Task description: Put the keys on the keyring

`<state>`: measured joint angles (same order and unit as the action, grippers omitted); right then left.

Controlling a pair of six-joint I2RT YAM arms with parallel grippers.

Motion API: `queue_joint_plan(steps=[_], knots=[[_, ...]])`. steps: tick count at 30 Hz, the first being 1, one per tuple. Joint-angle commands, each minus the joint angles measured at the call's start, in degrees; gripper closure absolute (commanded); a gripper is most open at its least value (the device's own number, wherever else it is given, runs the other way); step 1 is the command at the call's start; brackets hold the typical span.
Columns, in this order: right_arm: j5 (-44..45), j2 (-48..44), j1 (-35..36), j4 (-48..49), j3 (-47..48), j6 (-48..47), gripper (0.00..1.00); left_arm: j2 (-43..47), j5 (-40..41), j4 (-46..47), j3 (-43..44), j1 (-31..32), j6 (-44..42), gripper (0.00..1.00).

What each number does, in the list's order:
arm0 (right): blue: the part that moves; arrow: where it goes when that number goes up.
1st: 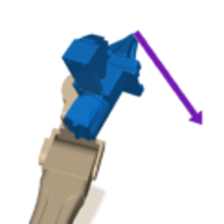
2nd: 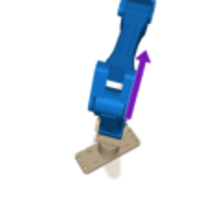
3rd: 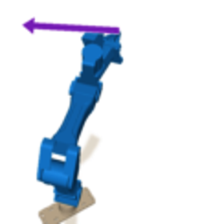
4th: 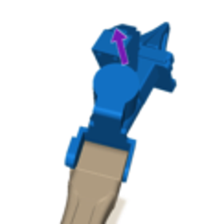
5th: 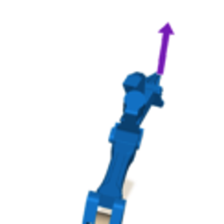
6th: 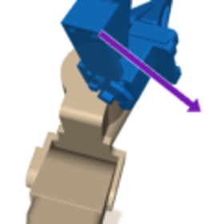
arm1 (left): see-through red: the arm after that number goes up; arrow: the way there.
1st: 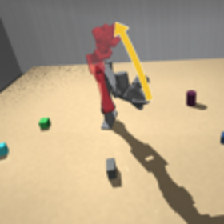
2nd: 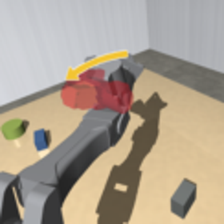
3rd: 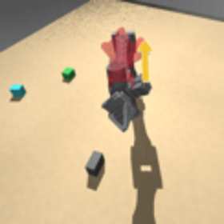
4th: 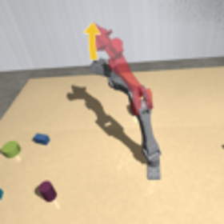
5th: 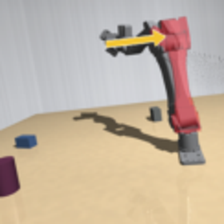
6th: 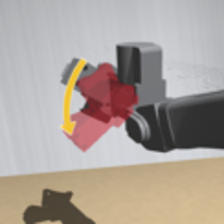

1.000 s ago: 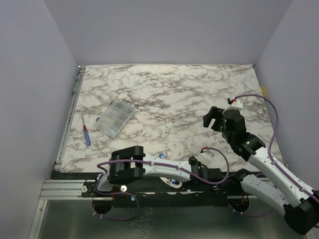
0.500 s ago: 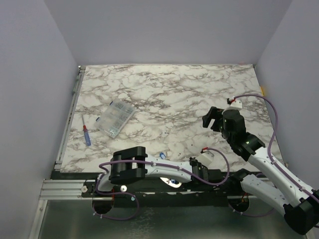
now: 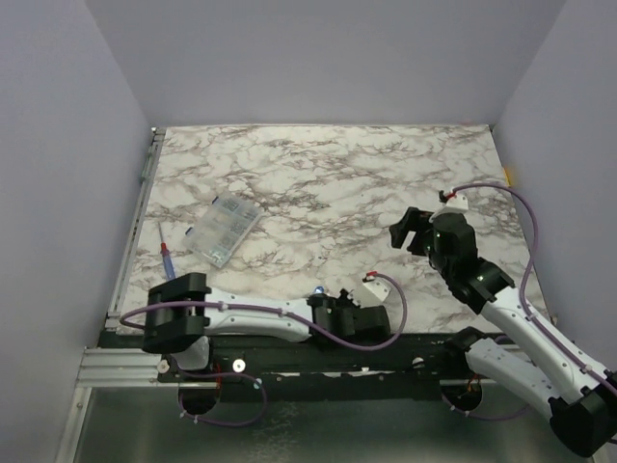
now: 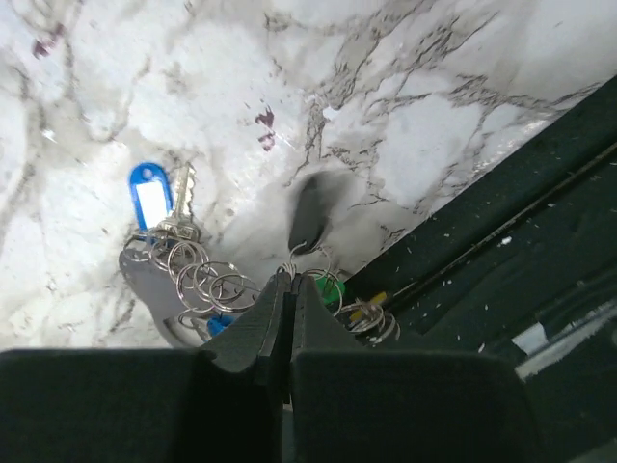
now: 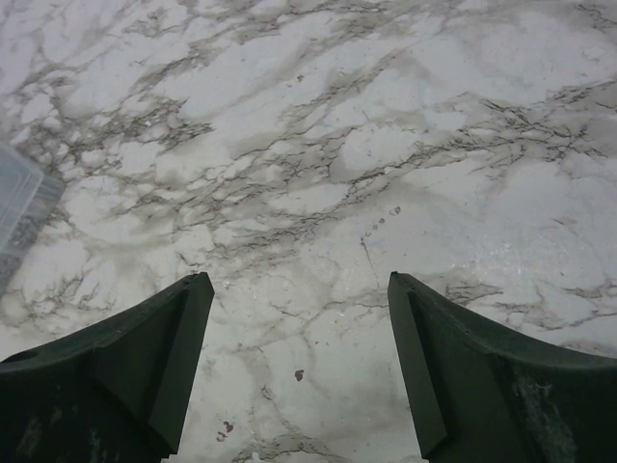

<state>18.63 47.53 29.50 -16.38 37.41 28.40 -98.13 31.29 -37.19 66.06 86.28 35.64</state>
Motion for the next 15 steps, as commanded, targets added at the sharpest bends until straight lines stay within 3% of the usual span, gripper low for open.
queue_joint_plan(steps=[1,9,15], knots=[[-5.55,-4.00,-0.32,3.49,-1.85,-1.10,0.17,12.71,-2.65,12.66,-7.26,-0.15,-9.94,1.00],[-17.95,-9.62,-0.36,14.18,-6.44,-2.66,0.17,28.57,-4.89,22.52,-18.09,-0.25,-19.29,1.00],[-32.58,-13.39,-0.38,24.65,-9.62,-5.26,0.20,42.97,-5.70,28.91,-25.68,-0.29,-26.94,1.00]])
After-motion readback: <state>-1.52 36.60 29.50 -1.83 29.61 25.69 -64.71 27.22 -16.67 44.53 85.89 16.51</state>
